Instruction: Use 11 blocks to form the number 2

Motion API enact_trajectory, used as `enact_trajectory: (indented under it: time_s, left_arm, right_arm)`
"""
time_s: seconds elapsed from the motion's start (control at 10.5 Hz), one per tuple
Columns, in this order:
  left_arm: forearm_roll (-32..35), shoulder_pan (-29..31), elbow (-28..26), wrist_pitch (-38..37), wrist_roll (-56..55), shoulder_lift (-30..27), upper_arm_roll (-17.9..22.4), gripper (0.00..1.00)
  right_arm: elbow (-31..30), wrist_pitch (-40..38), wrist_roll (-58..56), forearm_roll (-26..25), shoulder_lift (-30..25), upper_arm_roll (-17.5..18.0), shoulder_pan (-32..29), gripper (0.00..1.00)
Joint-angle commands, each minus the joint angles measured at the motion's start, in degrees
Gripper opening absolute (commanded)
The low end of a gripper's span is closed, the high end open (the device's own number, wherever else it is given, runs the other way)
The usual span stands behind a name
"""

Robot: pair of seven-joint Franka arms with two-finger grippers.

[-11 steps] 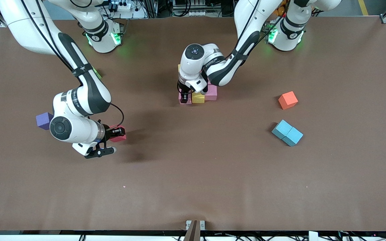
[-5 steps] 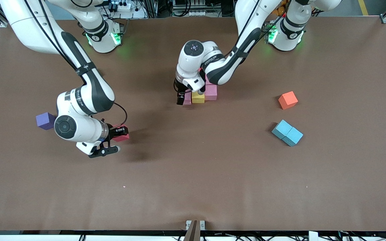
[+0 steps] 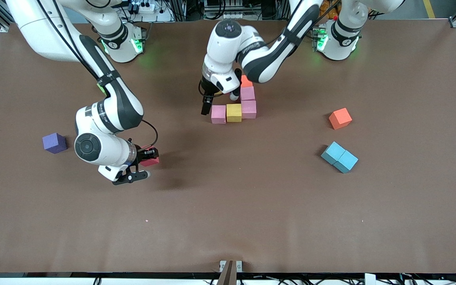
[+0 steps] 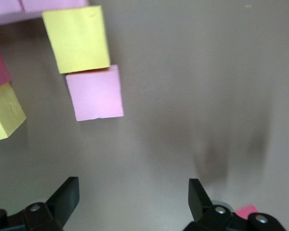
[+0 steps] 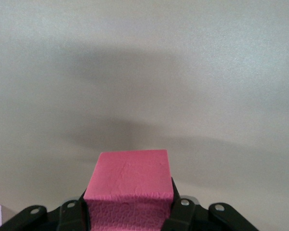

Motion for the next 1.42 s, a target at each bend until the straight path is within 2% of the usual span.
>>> enact_trajectory:
  time_s: [0.0,0.19,0.38,0.57,0.76,0.95,1.23,1.33]
  left_arm:
    - [0.5,4.5,-2.3,-1.8,9.3,-5.5,-0.3,1.0]
    - [0.4,9.8,-2.2,-4.4,21.2,-7.6,-0.7,1.0]
    - [0.4,14.6,-1.4,-4.9,34.7,-7.3,-0.8,1.0]
    - [-5.2,19.2,1.8,-5.0,53.2,-5.7,-0.7,1.0]
    - [-11.3,23.6,6.0,-11.9,70.4,-4.7,-0.6,1.0]
    - [-14.3,29.2,7.7,-19.9,86.4,-4.7,-0.7,1.0]
    - [-14.6,37.8,7.6,-28.7,112.0,-3.7,-0.3,1.0]
    - [-14.5,39.4,7.5,-30.8,116.9,-2.3,-0.1,1.0]
  right_arm:
    - [0.4,-0.1,4.9,-1.1,-0.8,-0.1,2.5,0.15]
    - [1.0,-0.1,7.8,-1.1,-0.5,-0.1,4.1,0.15]
    - [2.1,0.0,11.5,-1.5,0.7,-0.2,8.2,0.15]
    - [2.1,2.6,16.2,-1.3,2.1,-0.3,12.7,0.18]
    - [2.2,5.3,22.7,-1.5,4.1,-0.8,18.2,0.18]
    - [4.1,7.8,26.4,-1.9,7.0,-0.9,21.3,0.18]
    - [5.9,8.0,31.8,-5.9,10.2,-2.8,26.1,0.18]
    - [5.9,8.0,32.8,-6.0,10.3,-2.8,26.9,0.18]
